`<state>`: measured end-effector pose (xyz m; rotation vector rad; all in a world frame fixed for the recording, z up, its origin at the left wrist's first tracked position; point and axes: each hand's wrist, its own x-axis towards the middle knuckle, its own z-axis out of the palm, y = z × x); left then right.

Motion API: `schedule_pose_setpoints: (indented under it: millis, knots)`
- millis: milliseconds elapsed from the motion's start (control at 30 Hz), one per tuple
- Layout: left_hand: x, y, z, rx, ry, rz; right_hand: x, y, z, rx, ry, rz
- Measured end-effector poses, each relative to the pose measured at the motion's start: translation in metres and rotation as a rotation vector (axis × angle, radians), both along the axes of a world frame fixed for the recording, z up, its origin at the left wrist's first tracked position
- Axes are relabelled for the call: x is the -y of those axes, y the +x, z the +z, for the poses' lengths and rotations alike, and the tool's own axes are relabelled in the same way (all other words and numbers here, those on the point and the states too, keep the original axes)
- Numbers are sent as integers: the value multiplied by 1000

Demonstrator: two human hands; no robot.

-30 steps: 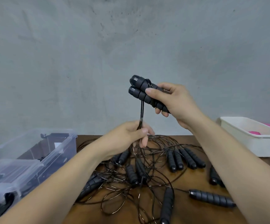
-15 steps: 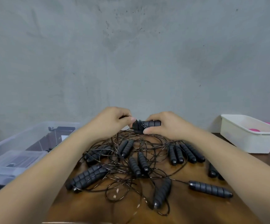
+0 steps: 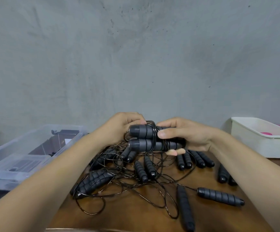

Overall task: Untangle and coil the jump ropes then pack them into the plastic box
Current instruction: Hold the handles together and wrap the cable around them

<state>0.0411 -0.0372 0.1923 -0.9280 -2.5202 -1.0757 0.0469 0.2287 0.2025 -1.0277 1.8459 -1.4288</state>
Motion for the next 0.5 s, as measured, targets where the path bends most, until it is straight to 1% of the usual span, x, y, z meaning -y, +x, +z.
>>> schedule_pose_setpoints:
  millis: [67, 100, 167, 200, 333, 433, 500]
  knots:
    - [-2, 1, -9, 32, -18, 62, -1, 1, -2, 27, -94, -9]
    - [-4, 2, -15, 64, -40, 124, -1, 2, -3, 23, -122, -10]
    - [-13, 7, -25, 34, -149, 209, 2, 2, -4, -18, -135, -36]
    - [-18, 11, -28, 24, -149, 220, 3, 1, -5, -44, -131, -58]
    - [-31, 26, -36, 127, -34, 180, 5, -6, -7, -72, -119, -163]
    - [-26, 27, -40, 178, -14, 155, 5, -9, -7, -124, -111, -274]
    - [-21, 27, -43, 154, -44, 148, 6, -14, -7, -194, -137, -386]
